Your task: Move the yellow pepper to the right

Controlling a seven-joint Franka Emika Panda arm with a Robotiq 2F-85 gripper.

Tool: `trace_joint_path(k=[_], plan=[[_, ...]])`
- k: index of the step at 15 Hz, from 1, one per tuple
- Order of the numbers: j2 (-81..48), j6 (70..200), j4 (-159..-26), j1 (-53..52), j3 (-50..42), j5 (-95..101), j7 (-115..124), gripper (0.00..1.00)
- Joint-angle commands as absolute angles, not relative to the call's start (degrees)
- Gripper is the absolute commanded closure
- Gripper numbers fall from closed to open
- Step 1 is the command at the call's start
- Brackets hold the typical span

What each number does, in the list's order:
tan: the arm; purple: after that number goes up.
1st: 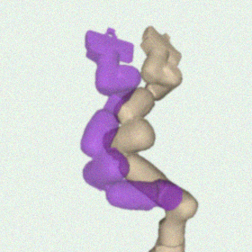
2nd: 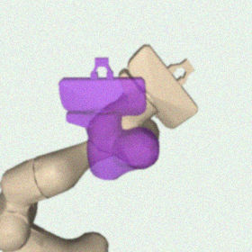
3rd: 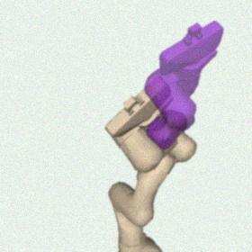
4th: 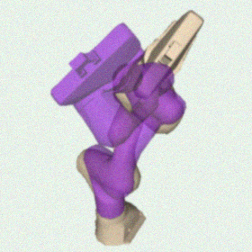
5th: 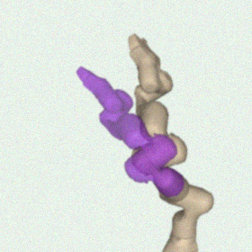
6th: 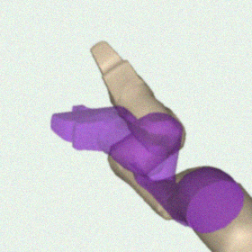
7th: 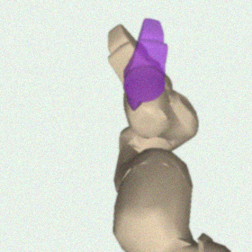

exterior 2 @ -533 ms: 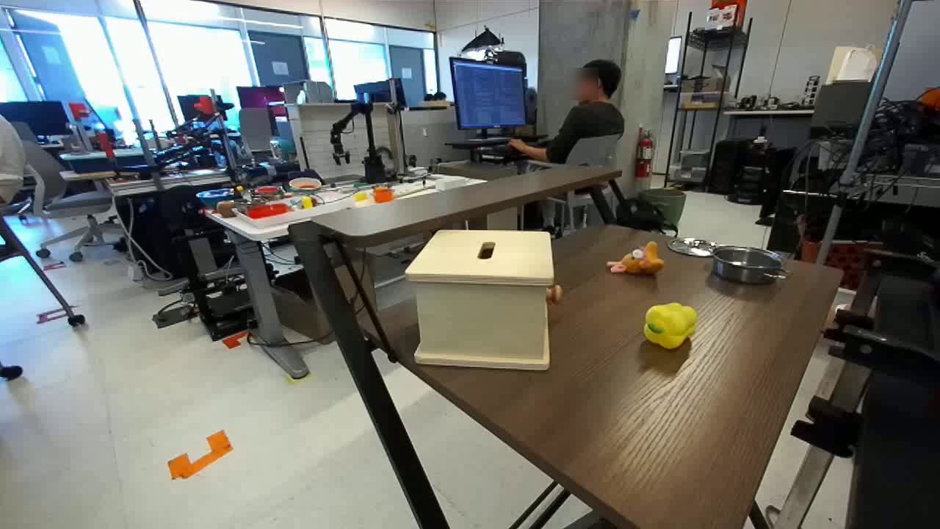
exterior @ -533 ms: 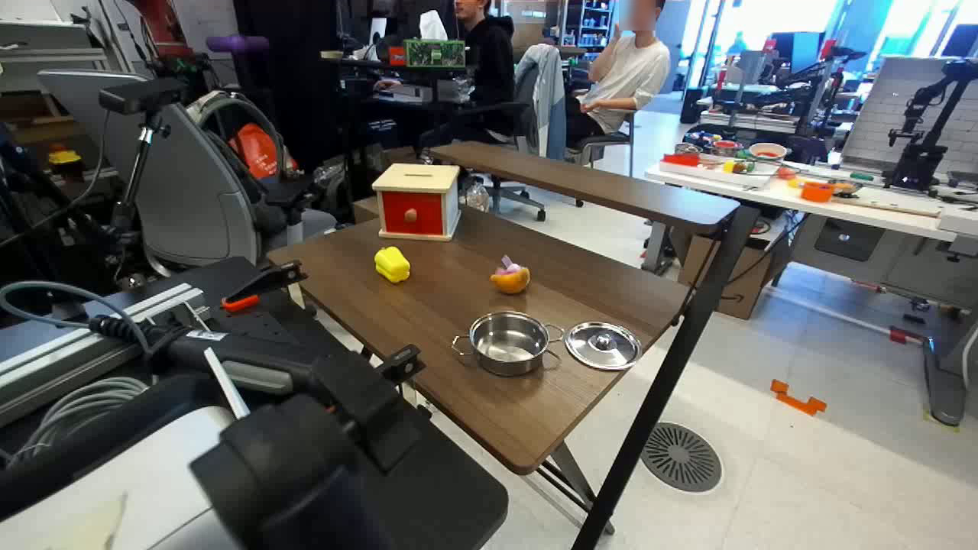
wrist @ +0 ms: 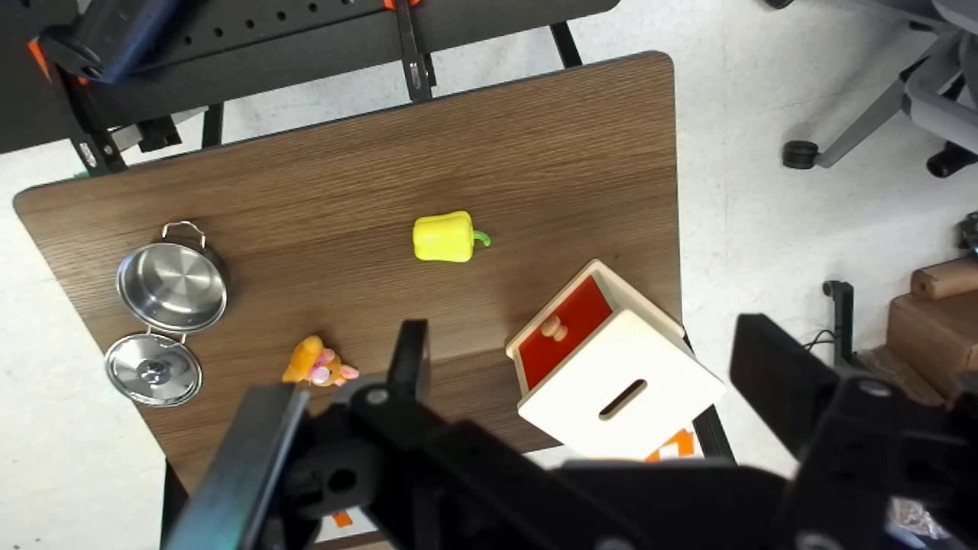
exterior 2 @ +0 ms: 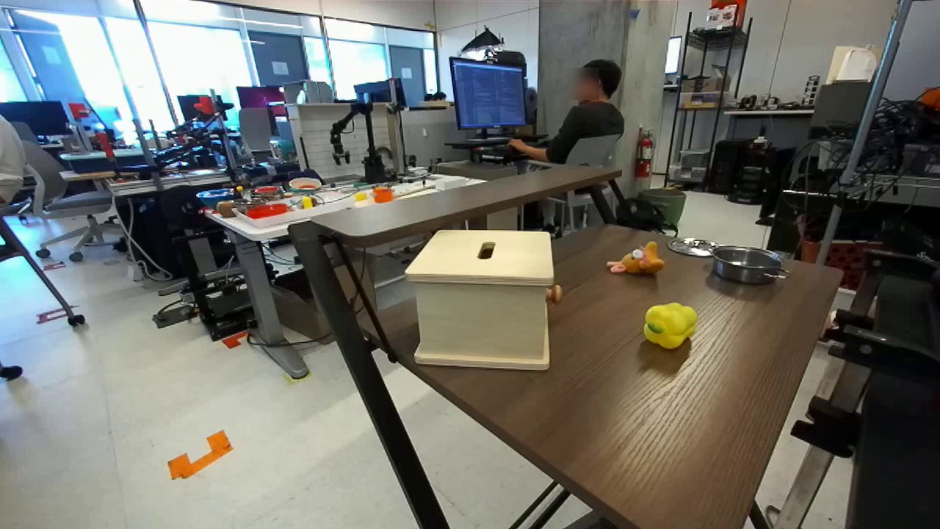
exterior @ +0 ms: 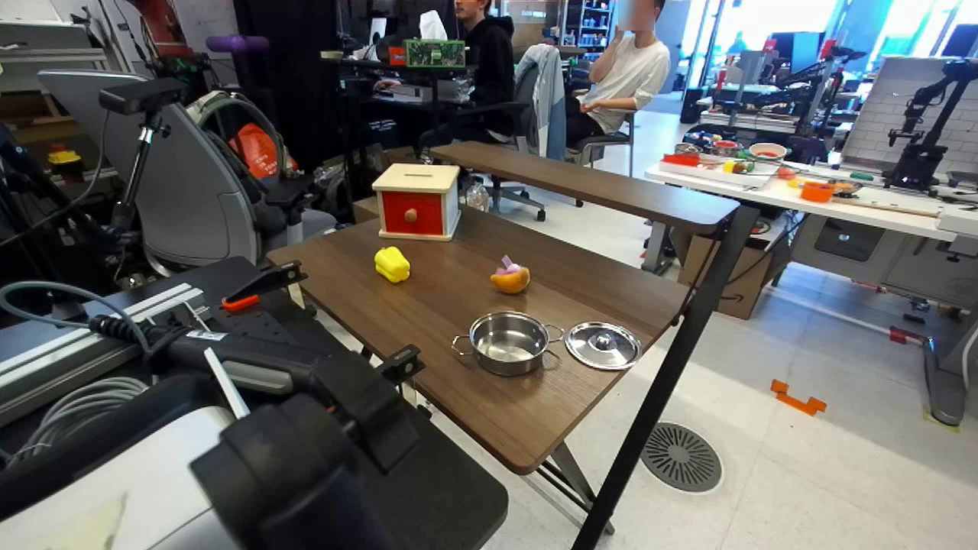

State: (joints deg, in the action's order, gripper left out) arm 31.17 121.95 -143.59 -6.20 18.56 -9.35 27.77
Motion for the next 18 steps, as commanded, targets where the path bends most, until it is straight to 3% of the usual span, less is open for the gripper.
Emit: trace_joint_path(k=[1, 9, 14, 18], plan=[[28.1, 127.4, -144.1, -6.8, 18.7, -9.0, 27.7, 0.00], [9.5, 151.3, -144.2, -7.2, 17.3, -10.3, 27.0, 0.00], [1.1, 167.0, -147.4, -5.3, 17.6, -3.0, 46.6, 0.00], [0.3, 170.0, -151.1, -2.0, 15.6, 9.5, 65.0, 0.00]])
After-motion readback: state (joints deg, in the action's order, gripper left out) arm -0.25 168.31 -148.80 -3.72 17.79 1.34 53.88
